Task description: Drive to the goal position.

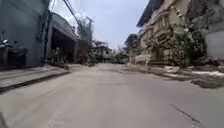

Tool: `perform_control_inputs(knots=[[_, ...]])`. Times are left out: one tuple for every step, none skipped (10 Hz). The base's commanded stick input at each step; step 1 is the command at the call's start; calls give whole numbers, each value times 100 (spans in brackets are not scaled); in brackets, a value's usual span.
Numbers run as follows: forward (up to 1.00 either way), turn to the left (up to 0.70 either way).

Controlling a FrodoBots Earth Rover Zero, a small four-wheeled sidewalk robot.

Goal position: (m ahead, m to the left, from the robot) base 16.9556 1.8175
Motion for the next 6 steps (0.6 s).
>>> perform_control_inputs(knots=[[100,0],[100,0],[100,0],[100,0],[100,0],[100,0]])
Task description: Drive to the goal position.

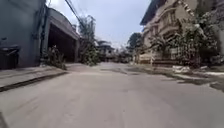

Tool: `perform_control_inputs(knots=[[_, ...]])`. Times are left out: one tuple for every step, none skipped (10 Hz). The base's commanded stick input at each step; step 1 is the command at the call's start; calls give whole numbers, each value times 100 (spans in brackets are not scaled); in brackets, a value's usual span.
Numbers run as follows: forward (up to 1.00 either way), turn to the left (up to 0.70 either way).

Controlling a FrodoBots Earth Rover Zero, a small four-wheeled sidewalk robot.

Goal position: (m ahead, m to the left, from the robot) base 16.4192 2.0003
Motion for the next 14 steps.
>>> perform_control_inputs(knots=[[100,0],[100,0],[100,0],[100,0],[100,0],[100,0],[100,0],[100,0],[100,0],[100,0],[100,0],[100,0],[100,0],[100,0]])
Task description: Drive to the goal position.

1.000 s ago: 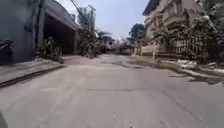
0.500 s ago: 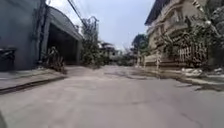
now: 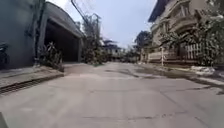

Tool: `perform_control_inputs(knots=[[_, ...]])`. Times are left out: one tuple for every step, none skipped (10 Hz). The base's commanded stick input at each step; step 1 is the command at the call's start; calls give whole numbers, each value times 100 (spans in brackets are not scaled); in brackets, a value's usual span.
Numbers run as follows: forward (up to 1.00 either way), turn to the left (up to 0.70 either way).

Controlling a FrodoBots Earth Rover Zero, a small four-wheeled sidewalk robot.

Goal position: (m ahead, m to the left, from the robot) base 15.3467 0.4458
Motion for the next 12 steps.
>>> perform_control_inputs(knots=[[100,0],[100,0],[100,0],[100,-3],[100,-26],[100,-33],[100,-33],[100,-26],[100,-14],[100,-10],[100,-7],[100,-4]])
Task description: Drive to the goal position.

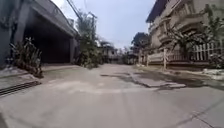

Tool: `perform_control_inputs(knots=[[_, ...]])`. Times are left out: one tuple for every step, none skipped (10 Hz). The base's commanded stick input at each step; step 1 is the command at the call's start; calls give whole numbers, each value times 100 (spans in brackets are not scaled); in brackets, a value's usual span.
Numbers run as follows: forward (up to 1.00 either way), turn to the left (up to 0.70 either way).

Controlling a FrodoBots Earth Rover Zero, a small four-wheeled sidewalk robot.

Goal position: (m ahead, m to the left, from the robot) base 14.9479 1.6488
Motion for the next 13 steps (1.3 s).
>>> perform_control_inputs(knots=[[100,-4],[100,-1],[100,0],[100,0],[100,0],[100,0],[100,0],[100,0],[100,0],[100,0],[100,0],[100,0],[100,0]])
